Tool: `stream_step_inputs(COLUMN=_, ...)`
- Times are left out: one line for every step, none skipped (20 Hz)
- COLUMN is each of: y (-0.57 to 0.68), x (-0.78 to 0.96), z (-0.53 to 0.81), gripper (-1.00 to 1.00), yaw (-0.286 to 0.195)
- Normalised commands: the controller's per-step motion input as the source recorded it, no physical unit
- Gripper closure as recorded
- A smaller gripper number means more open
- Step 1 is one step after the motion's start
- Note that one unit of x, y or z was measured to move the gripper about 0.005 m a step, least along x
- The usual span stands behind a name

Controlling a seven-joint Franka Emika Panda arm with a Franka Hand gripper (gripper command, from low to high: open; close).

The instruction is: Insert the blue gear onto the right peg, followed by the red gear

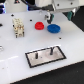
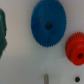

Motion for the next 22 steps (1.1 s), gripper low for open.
stream_step_inputs(y=-0.05, x=-0.29, z=-0.48, gripper=-1.0, yaw=0.0)
stream_step_inputs(y=-0.06, x=-0.29, z=-0.47, gripper=-1.0, yaw=0.0)
stream_step_inputs(y=-0.05, x=-0.27, z=-0.47, gripper=-1.0, yaw=0.0)
stream_step_inputs(y=-0.04, x=-0.27, z=-0.47, gripper=-1.0, yaw=0.0)
stream_step_inputs(y=-0.04, x=-0.27, z=-0.47, gripper=-1.0, yaw=0.0)
stream_step_inputs(y=-0.04, x=-0.28, z=-0.45, gripper=-1.0, yaw=0.0)
stream_step_inputs(y=-0.09, x=-0.32, z=-0.4, gripper=-1.0, yaw=0.0)
stream_step_inputs(y=-0.07, x=-0.28, z=-0.42, gripper=-1.0, yaw=0.0)
stream_step_inputs(y=-0.06, x=-0.29, z=-0.42, gripper=-1.0, yaw=0.0)
stream_step_inputs(y=-0.05, x=-0.3, z=-0.41, gripper=-1.0, yaw=0.0)
stream_step_inputs(y=-0.07, x=-0.34, z=-0.37, gripper=-1.0, yaw=0.0)
stream_step_inputs(y=-0.07, x=-0.37, z=-0.33, gripper=-1.0, yaw=0.0)
stream_step_inputs(y=-0.07, x=-0.4, z=-0.3, gripper=-1.0, yaw=0.0)
stream_step_inputs(y=-0.05, x=-0.42, z=-0.27, gripper=-1.0, yaw=0.0)
stream_step_inputs(y=-0.04, x=-0.44, z=-0.26, gripper=-1.0, yaw=0.0)
stream_step_inputs(y=-0.03, x=-0.47, z=-0.25, gripper=-1.0, yaw=0.0)
stream_step_inputs(y=-0.03, x=-0.58, z=-0.22, gripper=-1.0, yaw=0.0)
stream_step_inputs(y=0.0, x=-0.07, z=0.0, gripper=-1.0, yaw=0.0)
stream_step_inputs(y=0.0, x=-0.18, z=0.0, gripper=-1.0, yaw=0.0)
stream_step_inputs(y=0.04, x=-0.33, z=0.03, gripper=-1.0, yaw=0.0)
stream_step_inputs(y=0.0, x=-0.41, z=0.05, gripper=-1.0, yaw=0.0)
stream_step_inputs(y=0.0, x=-0.46, z=0.03, gripper=-1.0, yaw=0.0)
